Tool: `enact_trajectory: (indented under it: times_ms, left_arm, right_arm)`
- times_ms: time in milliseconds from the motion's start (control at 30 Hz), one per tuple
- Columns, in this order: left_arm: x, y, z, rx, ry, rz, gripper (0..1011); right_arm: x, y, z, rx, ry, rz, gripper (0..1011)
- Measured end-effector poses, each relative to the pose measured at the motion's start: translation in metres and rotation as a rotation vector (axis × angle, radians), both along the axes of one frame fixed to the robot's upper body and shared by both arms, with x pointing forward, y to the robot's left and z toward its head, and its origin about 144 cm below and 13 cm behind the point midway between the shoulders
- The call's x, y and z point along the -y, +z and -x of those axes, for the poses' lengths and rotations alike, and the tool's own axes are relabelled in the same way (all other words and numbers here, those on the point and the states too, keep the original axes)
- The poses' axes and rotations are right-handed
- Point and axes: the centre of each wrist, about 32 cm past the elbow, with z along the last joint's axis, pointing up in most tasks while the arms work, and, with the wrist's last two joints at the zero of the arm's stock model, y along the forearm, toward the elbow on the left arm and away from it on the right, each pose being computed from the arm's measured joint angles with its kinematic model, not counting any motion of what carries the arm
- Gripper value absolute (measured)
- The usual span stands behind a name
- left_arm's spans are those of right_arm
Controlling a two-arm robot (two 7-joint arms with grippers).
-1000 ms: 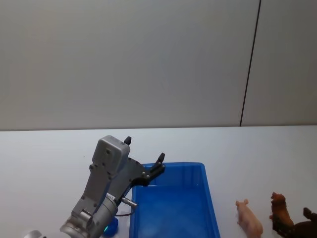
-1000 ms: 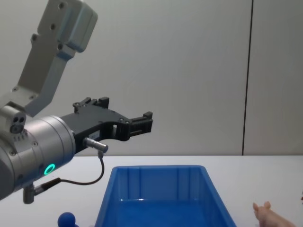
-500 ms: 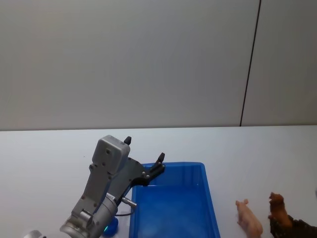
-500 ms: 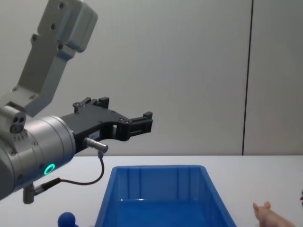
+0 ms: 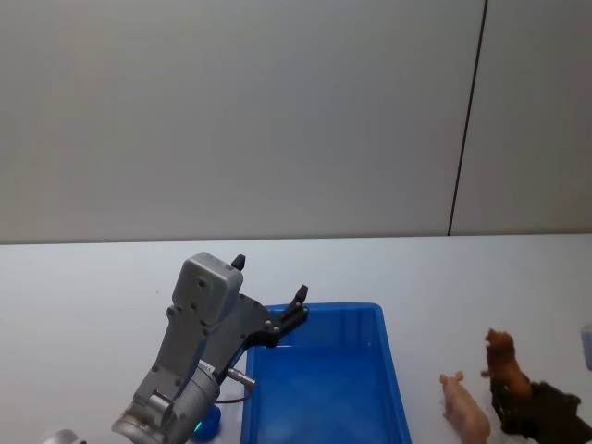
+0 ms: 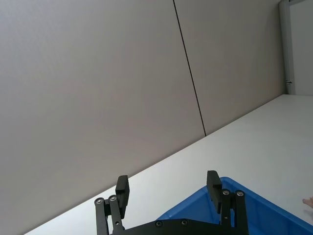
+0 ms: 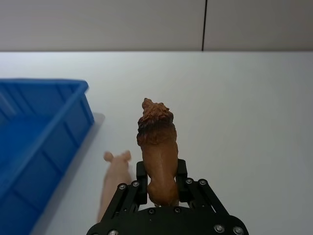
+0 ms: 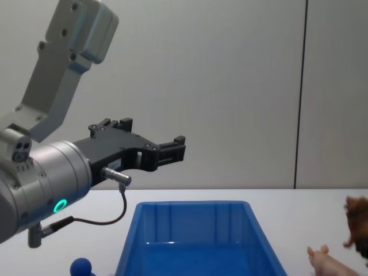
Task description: Pick up the two dolls from the table and place them into the box.
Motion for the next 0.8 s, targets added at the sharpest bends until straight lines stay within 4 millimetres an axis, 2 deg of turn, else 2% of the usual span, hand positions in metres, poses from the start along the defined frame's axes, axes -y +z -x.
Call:
enact_trajectory:
  times_ms: [433, 800]
  left_arm:
    - [0.0, 0.0, 0.0, 0.0, 0.0, 0.0, 1001]
    - [0.0, 0.0, 0.0, 0.0, 0.0, 0.0, 1001]
  right_arm:
    - [-0.024, 0.033, -0.013, 0.126, 0.118, -0.018, 322]
    - [-0.048, 0.046, -0.03, 0.153, 0.261, -0.038, 322]
